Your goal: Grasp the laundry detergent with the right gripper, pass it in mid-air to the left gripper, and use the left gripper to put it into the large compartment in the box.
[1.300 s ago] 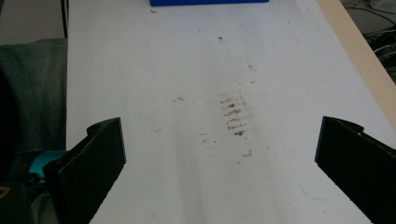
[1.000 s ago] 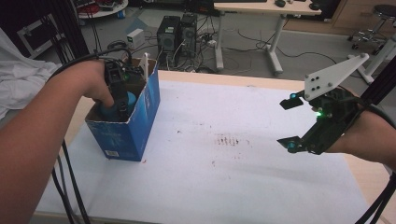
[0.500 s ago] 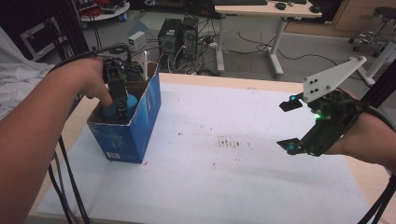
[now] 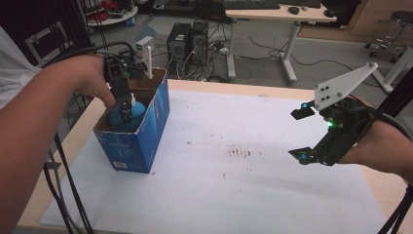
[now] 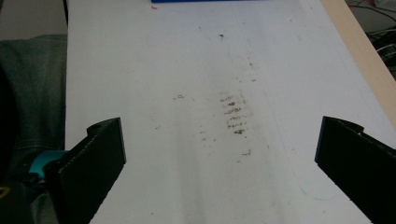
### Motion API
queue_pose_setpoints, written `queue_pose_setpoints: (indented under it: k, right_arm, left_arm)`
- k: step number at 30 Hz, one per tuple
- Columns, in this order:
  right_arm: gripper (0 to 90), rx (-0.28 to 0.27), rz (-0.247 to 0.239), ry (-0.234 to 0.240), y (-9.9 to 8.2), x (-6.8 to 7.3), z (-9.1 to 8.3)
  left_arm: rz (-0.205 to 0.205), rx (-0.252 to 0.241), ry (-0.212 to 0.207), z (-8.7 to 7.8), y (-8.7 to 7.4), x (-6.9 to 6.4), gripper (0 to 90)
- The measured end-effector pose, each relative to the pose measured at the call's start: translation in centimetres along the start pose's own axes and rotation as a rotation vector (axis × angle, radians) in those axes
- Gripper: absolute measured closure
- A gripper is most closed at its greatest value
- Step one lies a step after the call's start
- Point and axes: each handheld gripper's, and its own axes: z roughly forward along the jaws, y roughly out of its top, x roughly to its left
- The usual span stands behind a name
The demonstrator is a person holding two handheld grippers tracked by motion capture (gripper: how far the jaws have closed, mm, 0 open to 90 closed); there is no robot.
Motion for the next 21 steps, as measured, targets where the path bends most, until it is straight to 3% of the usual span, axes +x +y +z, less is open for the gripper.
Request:
queue_pose_setpoints:
  k: [10, 21]
  right_arm:
    - [0.9, 0.023, -0.002, 0.02, 0.5, -0.4, -0.6]
    - [0.9, 0.066, -0.012, 0.038, 0.7, -0.8, -1.2]
  left_arm:
    - [0.027, -0.032, 0.012, -4.1, 0.1, -1.1, 13.6]
    - [0.098, -0.024, 0.016, -5.5, 1.2, -2.8, 6.9]
